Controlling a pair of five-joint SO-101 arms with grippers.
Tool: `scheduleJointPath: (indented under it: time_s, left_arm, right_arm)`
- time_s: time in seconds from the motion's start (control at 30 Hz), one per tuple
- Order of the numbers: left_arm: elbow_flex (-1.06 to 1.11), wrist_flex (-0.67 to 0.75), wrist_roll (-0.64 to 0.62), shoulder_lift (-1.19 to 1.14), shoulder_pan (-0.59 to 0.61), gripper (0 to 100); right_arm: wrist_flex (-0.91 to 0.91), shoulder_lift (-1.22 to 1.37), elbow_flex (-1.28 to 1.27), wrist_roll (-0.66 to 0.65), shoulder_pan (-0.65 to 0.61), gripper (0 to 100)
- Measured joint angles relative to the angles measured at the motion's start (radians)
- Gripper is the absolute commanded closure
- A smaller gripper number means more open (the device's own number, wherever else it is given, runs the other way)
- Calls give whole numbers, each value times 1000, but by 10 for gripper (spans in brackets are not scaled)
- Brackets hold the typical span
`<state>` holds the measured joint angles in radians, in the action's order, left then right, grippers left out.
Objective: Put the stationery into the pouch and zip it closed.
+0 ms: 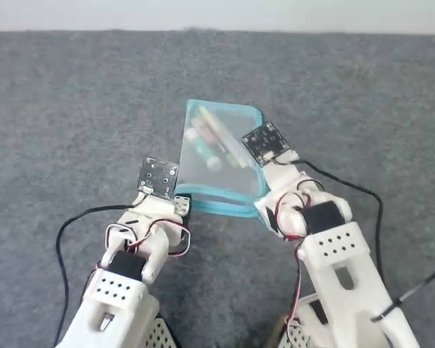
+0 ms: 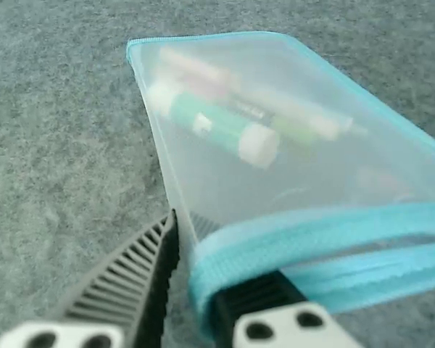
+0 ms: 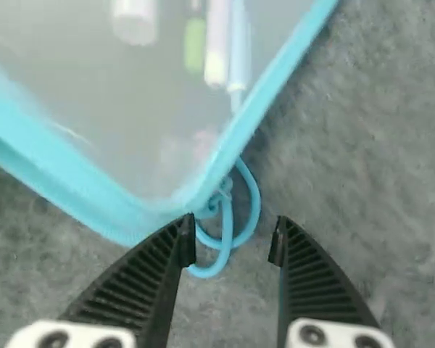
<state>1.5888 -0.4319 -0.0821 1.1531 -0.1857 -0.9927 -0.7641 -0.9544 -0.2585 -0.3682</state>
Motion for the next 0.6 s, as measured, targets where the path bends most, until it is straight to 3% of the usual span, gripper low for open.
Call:
scheduleJointPath:
  time_s: [0.37, 0.6]
  left_arm:
    - [0, 0, 0, 0, 0, 988]
    - [0, 0, 0, 0, 17, 988]
  right_arm:
    - [41, -75, -121, 28, 15, 832]
    - [77, 32, -123, 25, 15, 832]
